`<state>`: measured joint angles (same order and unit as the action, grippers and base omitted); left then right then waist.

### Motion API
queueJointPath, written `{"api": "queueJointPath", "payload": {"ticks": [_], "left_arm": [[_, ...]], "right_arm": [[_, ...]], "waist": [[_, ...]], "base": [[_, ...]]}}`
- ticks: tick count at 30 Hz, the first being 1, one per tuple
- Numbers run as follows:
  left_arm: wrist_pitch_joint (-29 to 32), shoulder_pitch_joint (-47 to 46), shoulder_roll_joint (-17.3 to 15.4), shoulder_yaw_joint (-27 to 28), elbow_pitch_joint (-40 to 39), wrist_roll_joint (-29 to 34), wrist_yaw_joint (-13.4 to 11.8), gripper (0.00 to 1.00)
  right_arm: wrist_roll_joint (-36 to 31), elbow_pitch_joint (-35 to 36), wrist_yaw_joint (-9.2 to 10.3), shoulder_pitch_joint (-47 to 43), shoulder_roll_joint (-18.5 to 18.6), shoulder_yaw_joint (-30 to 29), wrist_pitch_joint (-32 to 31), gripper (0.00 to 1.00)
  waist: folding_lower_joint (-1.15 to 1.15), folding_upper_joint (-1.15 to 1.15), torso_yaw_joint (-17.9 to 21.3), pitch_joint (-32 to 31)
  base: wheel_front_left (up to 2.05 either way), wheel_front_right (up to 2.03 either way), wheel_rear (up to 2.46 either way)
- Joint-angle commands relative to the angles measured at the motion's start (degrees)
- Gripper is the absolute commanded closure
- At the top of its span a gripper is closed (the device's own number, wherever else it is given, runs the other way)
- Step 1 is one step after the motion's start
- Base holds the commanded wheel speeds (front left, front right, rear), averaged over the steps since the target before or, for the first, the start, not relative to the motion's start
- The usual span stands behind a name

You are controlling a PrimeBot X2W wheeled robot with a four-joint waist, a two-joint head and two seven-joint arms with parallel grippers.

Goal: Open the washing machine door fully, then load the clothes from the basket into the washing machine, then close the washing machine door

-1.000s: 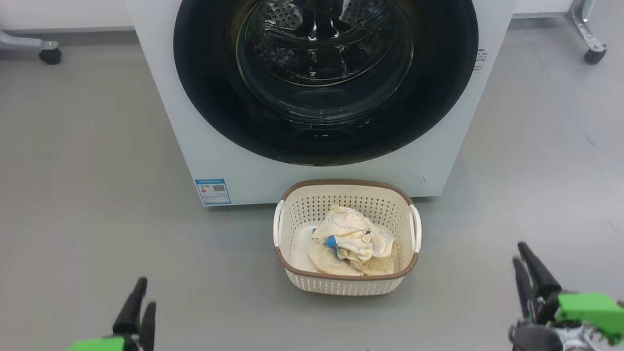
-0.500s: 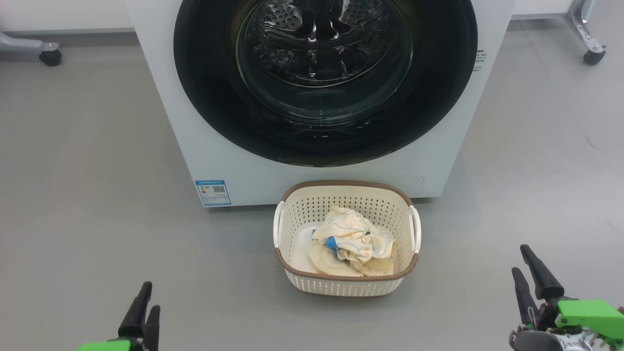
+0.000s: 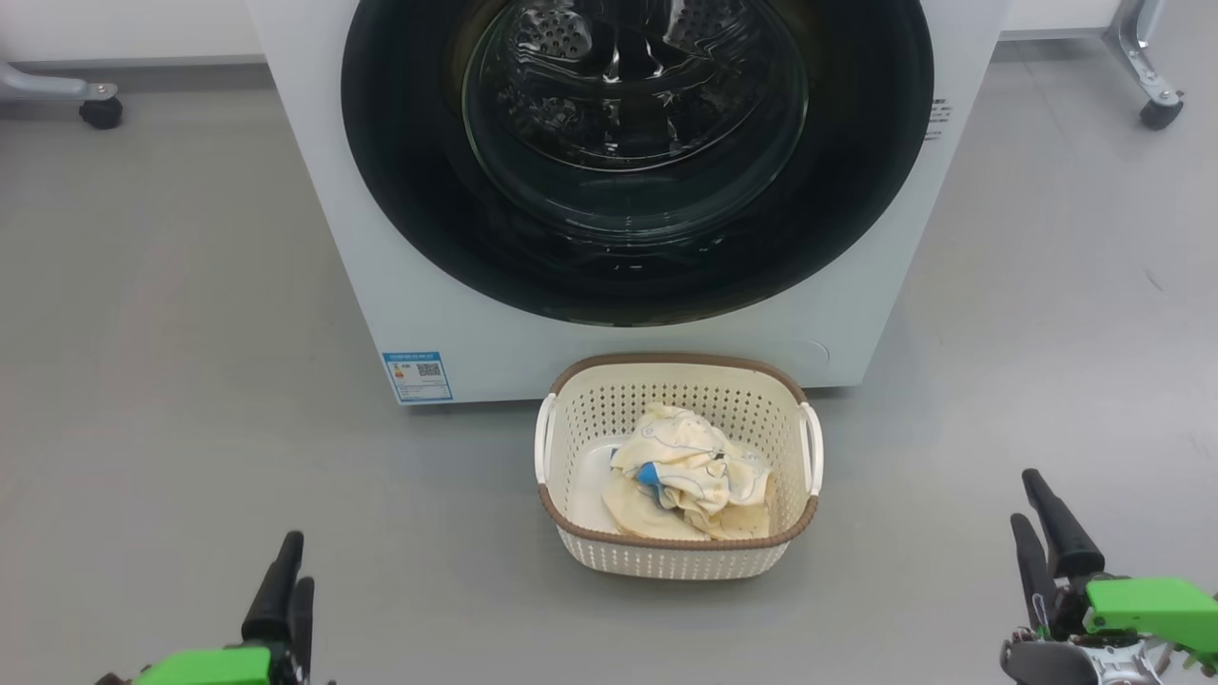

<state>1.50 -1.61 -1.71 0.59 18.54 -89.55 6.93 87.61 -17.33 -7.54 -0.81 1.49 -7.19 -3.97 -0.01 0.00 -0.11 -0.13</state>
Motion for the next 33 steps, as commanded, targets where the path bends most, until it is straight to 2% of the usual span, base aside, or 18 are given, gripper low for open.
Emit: {"api": "queueJointPath", "payload": {"ticks": [1, 10, 25, 33], "left_arm": [[-0.4, -3.4, -1.1, 0.2, -2.2, 1.0, 0.2, 0.00], [-2.2, -4.2, -1.3, 0.2, -2.3, 8.5, 0.0, 0.00], [-4.7, -4.6, -0.7, 0.6, -4.7, 26.7, -0.4, 0.00], [-5.9, -4.6, -0.7, 0.3, -5.6, 33.7, -0.6, 0.00]], "right_arm": [[-1.0, 2.2, 0.01, 3.0, 1.3, -0.1, 0.4, 0.00], [-9.0, 2.3, 0.02, 3.5, 1.7, -0.3, 2.1, 0.00], [-29.2, 4.0, 0.02, 3.8, 2.0, -1.0, 5.1, 0.00], [-38.6, 4.7, 0.03, 3.6, 2.0, -1.7, 6.1, 0.00]], "waist": [[0.01, 0.00, 0.0, 0.0], [0.01, 0.00, -0.1, -0.1], [0.01, 0.00, -0.5, -0.1], [0.01, 0.00, -0.5, -0.2]], "base": [[0.00, 0.00, 0.00], [0.00, 0.00, 0.00], [0.00, 0.00, 0.00], [0.00, 0.00, 0.00]]}}
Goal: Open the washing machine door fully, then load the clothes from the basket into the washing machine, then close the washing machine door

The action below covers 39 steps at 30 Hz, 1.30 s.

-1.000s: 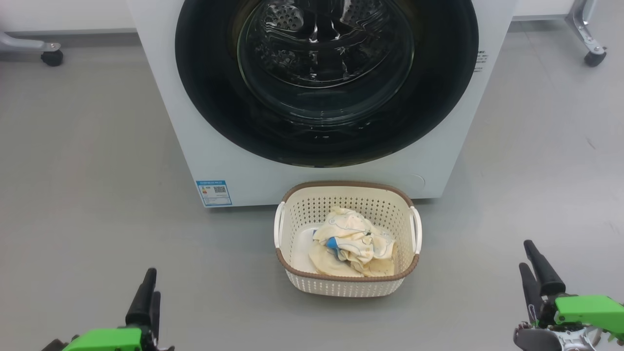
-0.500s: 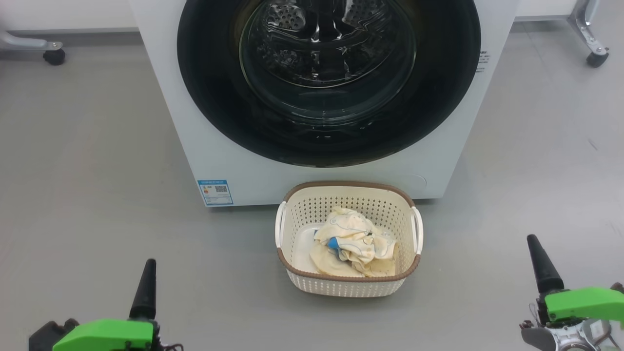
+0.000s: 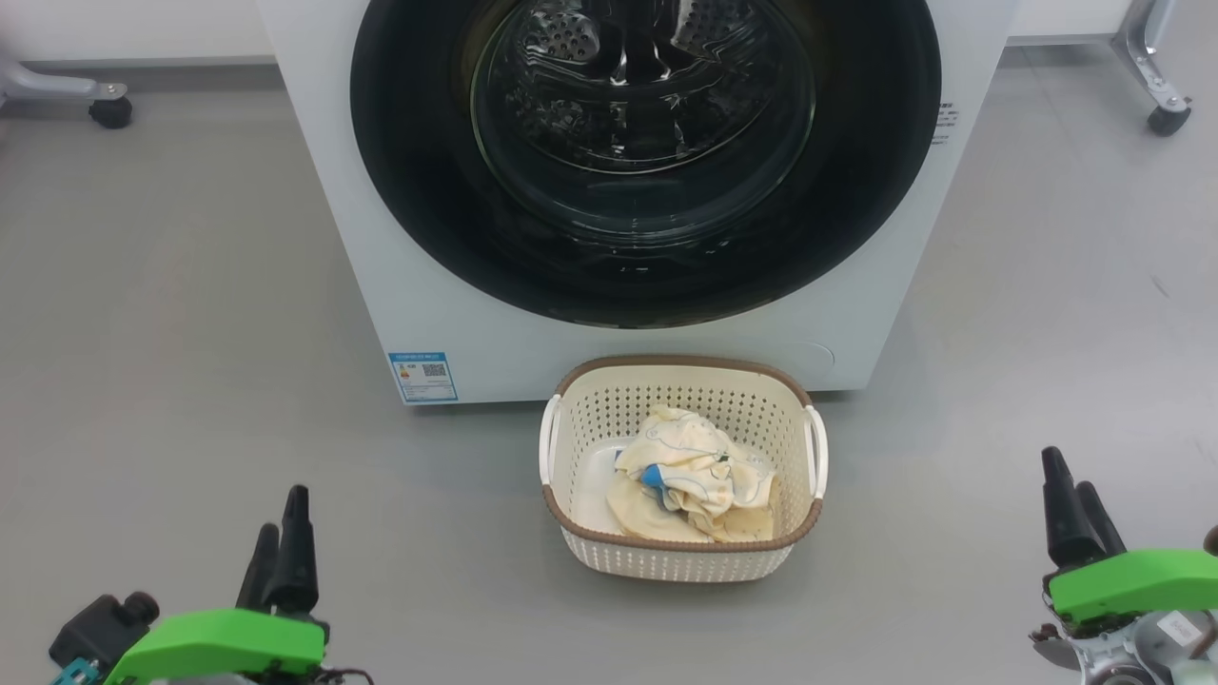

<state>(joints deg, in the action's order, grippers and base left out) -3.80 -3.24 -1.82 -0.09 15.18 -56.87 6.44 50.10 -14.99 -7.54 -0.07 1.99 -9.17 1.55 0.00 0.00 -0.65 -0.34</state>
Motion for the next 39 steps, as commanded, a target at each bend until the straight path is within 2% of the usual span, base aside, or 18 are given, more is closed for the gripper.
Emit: {"api": "queueJointPath", "payload": {"ticks": [1, 21, 39], "left_arm": [[-0.8, -3.0, -0.6, 0.9, -2.3, 2.0, -0.2, 0.00], [-4.1, -3.6, -0.7, -2.5, -4.2, 20.6, -1.5, 0.00], [-7.0, -4.8, -0.8, -5.5, -0.9, 33.4, -2.8, 0.00]], "right_arm": [[-2.3, 2.3, 0.03, 2.9, 1.5, 0.1, 0.7, 0.00], [-23.4, 3.8, 0.04, 3.4, 1.0, 0.9, 3.3, 0.00], [-37.0, 4.3, 0.04, 3.7, 0.8, 4.3, 5.1, 0.00]], "waist": [[0.00, 0.00, 0.0, 0.0], [0.00, 0.00, -0.4, -0.3], [0.00, 0.00, -0.9, -0.8]], "base": [[0.00, 0.00, 0.00], [0.00, 0.00, 0.00], [0.00, 0.00, 0.00]]}}
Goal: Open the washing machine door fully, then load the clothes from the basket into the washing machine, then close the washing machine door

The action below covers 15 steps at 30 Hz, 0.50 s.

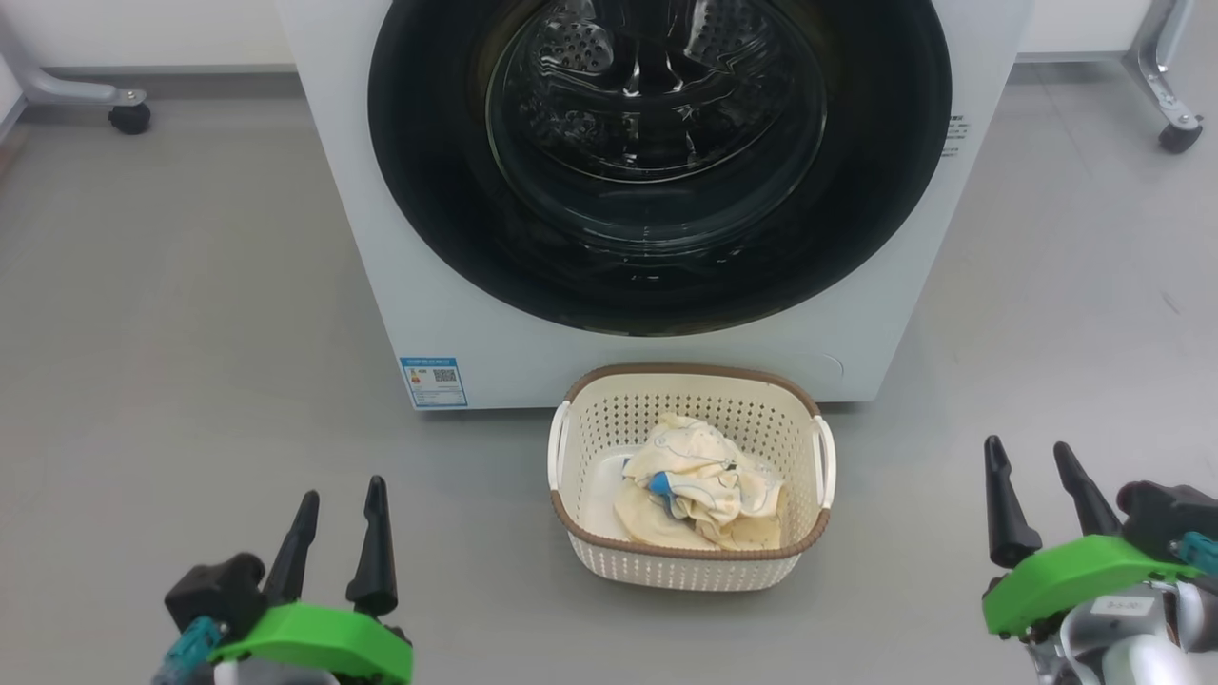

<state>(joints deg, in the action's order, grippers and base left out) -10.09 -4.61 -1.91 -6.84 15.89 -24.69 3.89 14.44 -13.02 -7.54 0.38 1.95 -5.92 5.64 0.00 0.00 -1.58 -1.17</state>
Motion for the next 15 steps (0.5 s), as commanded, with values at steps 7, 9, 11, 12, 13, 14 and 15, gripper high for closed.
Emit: {"api": "queueJointPath", "payload": {"ticks": [7, 9, 11, 12, 13, 14, 15], "left_arm": [[-1.9, -4.5, -0.8, 0.2, 0.4, 6.0, -1.0, 0.00], [-2.2, -4.7, -0.8, 0.0, 0.8, 6.6, -1.2, 0.00], [-2.5, -5.0, -0.9, -0.2, 1.1, 7.6, -1.3, 0.00], [-2.7, -5.1, -0.9, -0.3, 1.3, 8.2, -1.5, 0.00], [-2.9, -5.3, -0.9, -0.4, 1.5, 8.8, -1.6, 0.00], [-3.0, -5.4, -0.9, -0.5, 1.7, 9.5, -1.7, 0.00], [-3.2, -5.5, -0.9, -0.7, 1.8, 10.2, -1.8, 0.00]], "right_arm": [[-6.6, 2.8, 0.05, 3.2, 0.8, 2.2, 1.9, 0.00], [-8.0, 3.0, 0.05, 3.1, 0.8, 2.4, 2.1, 0.00], [-9.4, 3.2, 0.05, 3.0, 0.9, 2.5, 2.3, 0.00], [-10.1, 3.3, 0.05, 3.0, 0.9, 2.6, 2.5, 0.00], [-10.8, 3.3, 0.05, 3.0, 0.9, 2.6, 2.6, 0.00], [-11.5, 3.4, 0.05, 3.0, 0.9, 2.6, 2.7, 0.00], [-12.2, 3.5, 0.05, 3.0, 0.9, 2.7, 2.9, 0.00]], "waist": [[0.00, 0.00, -0.3, -0.3], [0.00, 0.00, -0.4, -0.4], [0.00, 0.00, -0.5, -0.4], [0.00, 0.00, -0.5, -0.4], [0.00, 0.00, -0.5, -0.4], [0.00, 0.00, -0.5, -0.4], [0.00, 0.00, -0.6, -0.4]], "base": [[0.00, 0.00, 0.00], [0.00, 0.00, 0.00], [0.00, 0.00, 0.00], [0.00, 0.00, 0.00], [0.00, 0.00, 0.00], [0.00, 0.00, 0.00], [0.00, 0.00, 0.00]]}}
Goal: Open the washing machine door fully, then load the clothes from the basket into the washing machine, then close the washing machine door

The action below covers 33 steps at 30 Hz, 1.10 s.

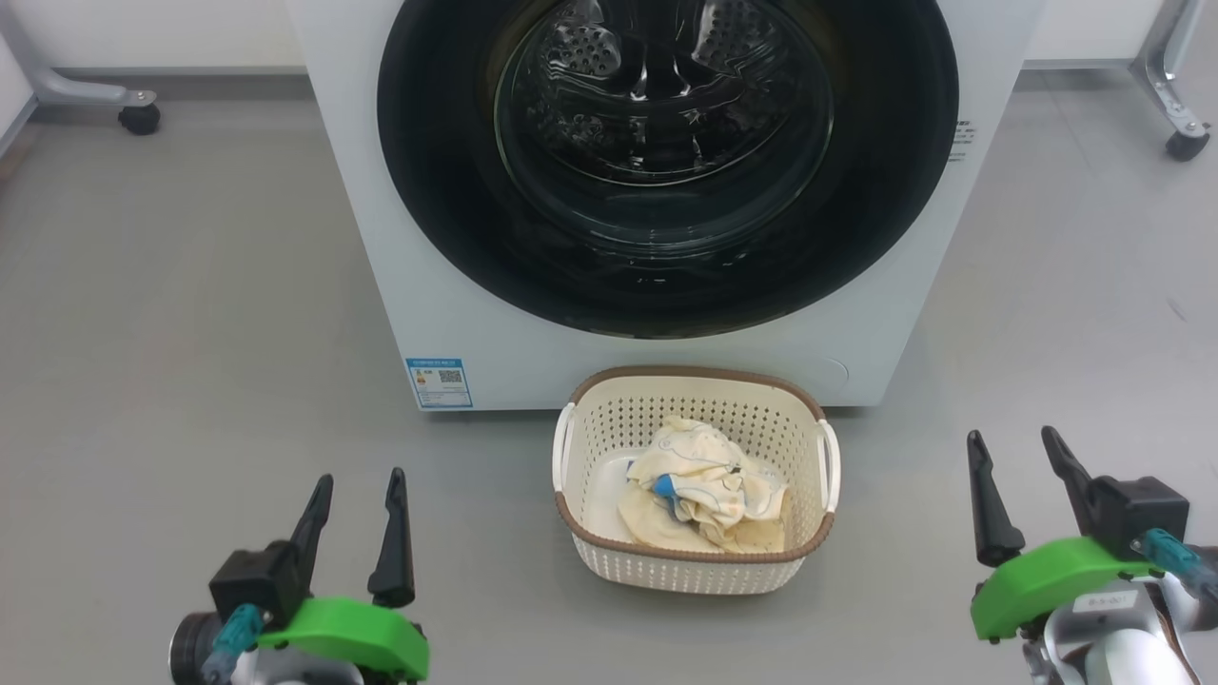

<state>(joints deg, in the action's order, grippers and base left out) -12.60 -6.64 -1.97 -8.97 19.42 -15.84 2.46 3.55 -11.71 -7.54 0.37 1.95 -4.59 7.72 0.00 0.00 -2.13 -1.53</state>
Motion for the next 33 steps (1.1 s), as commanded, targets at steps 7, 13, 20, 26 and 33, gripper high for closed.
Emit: {"api": "queueJointPath", "payload": {"ticks": [7, 13, 20, 26, 33], "left_arm": [[-2.1, -4.1, -0.9, 0.6, -1.4, 6.5, -0.8, 0.00], [-2.4, -4.2, -0.9, 0.5, -1.1, 7.4, -1.0, 0.00], [-2.4, -4.3, -0.9, 0.6, -0.5, 6.7, -1.2, 0.00], [-2.4, -4.4, -0.9, 0.5, -0.1, 5.8, -1.4, 0.00], [-2.4, -4.7, -0.9, 0.4, 0.2, 5.5, -1.6, 0.00]], "right_arm": [[-6.0, 2.4, 0.05, 2.9, 0.9, 1.3, 1.8, 0.00], [-6.9, 2.5, 0.05, 2.8, 0.9, 1.2, 2.1, 0.00], [-5.7, 2.5, 0.05, 2.7, 0.9, 0.7, 2.3, 0.00], [-3.8, 2.2, 0.05, 2.7, 0.9, 0.2, 2.5, 0.00], [-2.9, 1.9, 0.05, 2.7, 0.9, 0.1, 2.6, 0.00]], "waist": [[0.00, 0.00, -0.1, 0.0], [0.00, 0.00, -0.2, 0.0], [0.00, 0.00, -0.3, -0.1], [0.00, 0.00, -0.3, -0.1], [0.00, 0.00, -0.3, 0.1]], "base": [[0.00, 0.00, 0.00], [0.00, 0.00, 0.00], [0.00, 0.00, 0.00], [0.00, 0.00, 0.00], [0.00, 0.00, 0.00]]}}
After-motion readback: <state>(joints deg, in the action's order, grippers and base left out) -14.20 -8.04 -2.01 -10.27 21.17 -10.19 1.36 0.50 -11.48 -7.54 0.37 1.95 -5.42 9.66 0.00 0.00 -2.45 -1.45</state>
